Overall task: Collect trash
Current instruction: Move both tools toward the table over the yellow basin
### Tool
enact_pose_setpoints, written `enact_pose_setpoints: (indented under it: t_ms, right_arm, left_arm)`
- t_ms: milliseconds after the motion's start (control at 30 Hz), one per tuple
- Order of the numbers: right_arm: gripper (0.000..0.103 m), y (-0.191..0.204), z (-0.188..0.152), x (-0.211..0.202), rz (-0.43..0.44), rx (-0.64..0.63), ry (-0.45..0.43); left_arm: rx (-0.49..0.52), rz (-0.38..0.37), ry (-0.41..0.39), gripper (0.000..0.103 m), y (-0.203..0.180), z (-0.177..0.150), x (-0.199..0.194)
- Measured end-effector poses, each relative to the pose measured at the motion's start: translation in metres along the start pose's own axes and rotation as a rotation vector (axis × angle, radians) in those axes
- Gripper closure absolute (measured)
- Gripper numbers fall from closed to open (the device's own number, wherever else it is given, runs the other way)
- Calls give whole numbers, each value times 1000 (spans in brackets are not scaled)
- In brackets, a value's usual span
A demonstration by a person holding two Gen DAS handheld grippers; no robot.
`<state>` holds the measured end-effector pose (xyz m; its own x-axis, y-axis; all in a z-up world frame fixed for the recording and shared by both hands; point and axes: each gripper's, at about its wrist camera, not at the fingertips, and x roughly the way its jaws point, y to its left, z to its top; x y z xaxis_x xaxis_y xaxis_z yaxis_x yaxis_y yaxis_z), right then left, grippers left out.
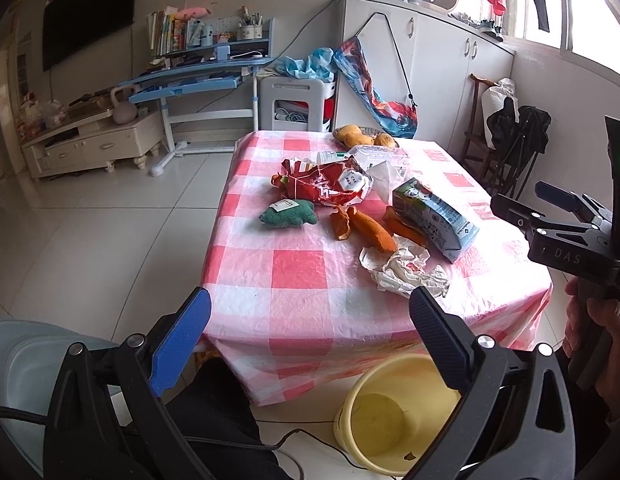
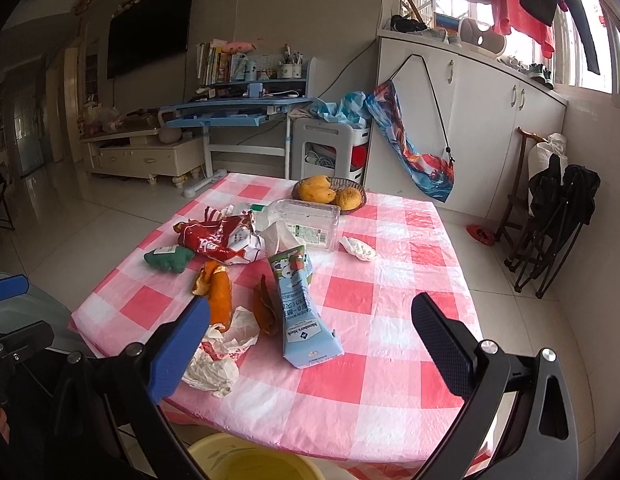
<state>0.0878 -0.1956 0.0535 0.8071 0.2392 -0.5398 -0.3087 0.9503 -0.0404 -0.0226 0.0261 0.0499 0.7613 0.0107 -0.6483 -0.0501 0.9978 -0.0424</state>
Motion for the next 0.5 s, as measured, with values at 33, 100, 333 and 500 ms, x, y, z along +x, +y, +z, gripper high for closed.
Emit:
enact_pose_setpoints:
  t_ms: [33,100,333,500]
  right_arm:
    - [6,-1,0,0,0,3,0]
    - [6,-2,1,1,1,8,1]
    - [6,-4,0,3,4,17,13]
    - [6,-4,-1,5,6,19,22]
  left_arm:
    - [-1,0,0,7,0,0,0]
    - [-2,-1,0,7,0,0,0]
    - [-2,-2,0,7,-1,0,0]
    - [-7,-10,0,7,-5,-2,1]
